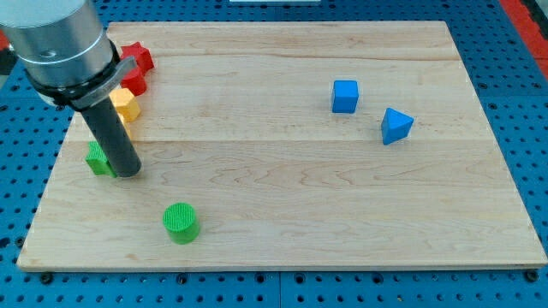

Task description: Slide the green circle to the bottom right of the green star

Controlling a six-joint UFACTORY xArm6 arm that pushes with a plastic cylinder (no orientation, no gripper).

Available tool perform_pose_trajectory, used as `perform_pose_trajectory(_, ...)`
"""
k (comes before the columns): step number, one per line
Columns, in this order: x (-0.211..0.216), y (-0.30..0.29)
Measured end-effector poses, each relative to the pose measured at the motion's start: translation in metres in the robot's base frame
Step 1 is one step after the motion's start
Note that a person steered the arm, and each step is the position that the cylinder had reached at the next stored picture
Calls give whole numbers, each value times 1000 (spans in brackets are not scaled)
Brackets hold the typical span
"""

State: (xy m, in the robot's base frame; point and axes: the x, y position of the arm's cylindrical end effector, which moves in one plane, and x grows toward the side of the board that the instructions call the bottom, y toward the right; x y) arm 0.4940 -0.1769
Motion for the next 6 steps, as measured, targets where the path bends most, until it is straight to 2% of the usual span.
perform_pose_trajectory(1, -2, 70)
perform_pose_trajectory(2, 45, 144)
perform_pose_trajectory(3, 105, 148)
perform_pose_trajectory(4, 110, 83)
perform_pose_trajectory(5, 89, 36)
perform_pose_trajectory(6, 80, 37)
